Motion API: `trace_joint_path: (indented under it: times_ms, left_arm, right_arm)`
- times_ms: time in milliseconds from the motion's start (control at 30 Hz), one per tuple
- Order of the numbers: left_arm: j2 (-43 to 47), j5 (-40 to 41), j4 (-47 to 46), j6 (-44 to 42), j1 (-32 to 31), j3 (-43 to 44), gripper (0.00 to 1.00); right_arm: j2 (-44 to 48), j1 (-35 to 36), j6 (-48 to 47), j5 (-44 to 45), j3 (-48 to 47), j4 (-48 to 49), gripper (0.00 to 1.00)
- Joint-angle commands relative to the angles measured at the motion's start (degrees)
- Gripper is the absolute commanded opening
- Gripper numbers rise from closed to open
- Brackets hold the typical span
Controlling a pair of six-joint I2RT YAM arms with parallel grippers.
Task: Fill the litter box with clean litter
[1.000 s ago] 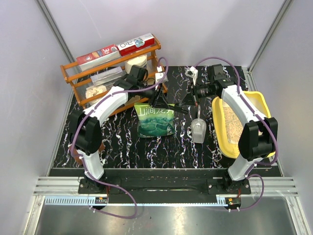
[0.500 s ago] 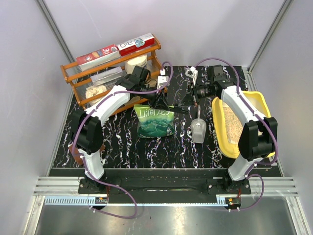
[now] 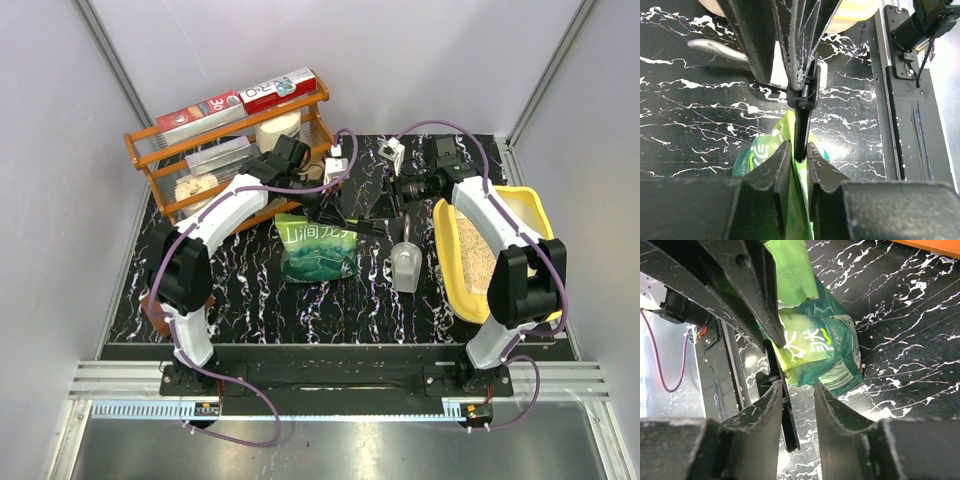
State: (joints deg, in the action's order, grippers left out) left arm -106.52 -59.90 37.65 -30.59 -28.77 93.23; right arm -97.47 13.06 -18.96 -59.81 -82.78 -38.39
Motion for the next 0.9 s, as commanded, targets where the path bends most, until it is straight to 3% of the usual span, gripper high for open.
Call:
trace_joint_path:
  times_ms: [0,200,333,500,867]
  left_arm:
    - [-0.18,-1.36,1.46,-1.58,-0.49,2.3,0.04]
    - [-0.18,-1.01,2.86,-2.72,-0.49,3.01,0.03]
    - [0.17,-0.22,2.87,-3.6,-0.58,3.1,0.03]
    - [0.08,-0.04,2.87,-3.69,-0.67,3.01,0.03]
    - [0.08,0.4,2.87,-3.43,-1.02,2.92,0.03]
  right_arm:
    - [2.01,-0.14,-1.95,3.91,-1.32,1.83,0.41]
    - [2.81,-0.75,-10.1,1.9,-5.37,-6.86,0.62]
    - [2.81,-0.67,-16.62,-2.4,-6.16,-14.24,0.67]
    - [0.97,-0.58,-23.39,-3.47,-7.56,-21.28,0.69]
    - [-3.86,0.39,-22.88,-0.4,-12.22,-21.55,0.67]
